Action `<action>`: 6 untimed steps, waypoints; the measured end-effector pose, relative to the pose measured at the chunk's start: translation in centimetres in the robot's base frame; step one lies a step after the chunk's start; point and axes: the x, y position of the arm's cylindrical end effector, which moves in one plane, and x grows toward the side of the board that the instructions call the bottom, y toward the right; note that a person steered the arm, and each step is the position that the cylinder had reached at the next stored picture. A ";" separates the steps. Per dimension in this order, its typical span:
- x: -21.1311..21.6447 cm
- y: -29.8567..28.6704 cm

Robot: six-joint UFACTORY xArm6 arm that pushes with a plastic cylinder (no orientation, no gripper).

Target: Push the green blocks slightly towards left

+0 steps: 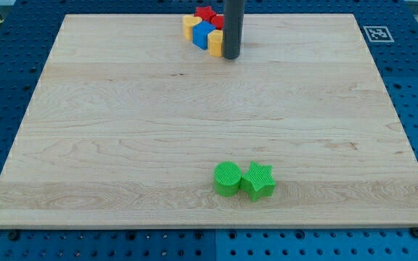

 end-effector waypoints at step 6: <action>21.3 1.3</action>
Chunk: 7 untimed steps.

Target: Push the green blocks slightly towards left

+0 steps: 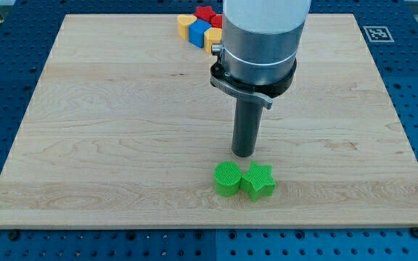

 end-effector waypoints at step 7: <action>5.9 8.5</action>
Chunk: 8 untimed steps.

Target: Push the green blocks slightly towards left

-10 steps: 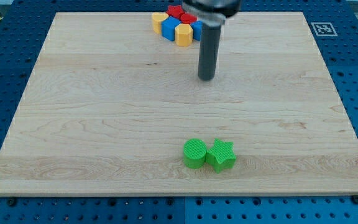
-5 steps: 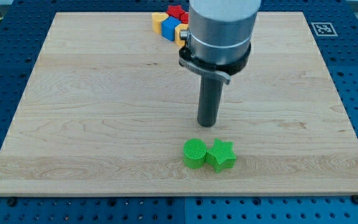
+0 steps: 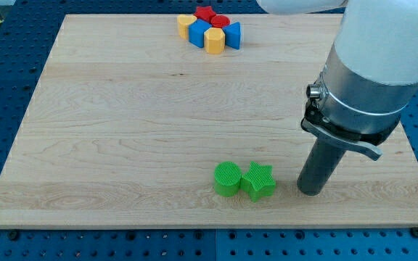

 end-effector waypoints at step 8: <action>-9.6 -2.2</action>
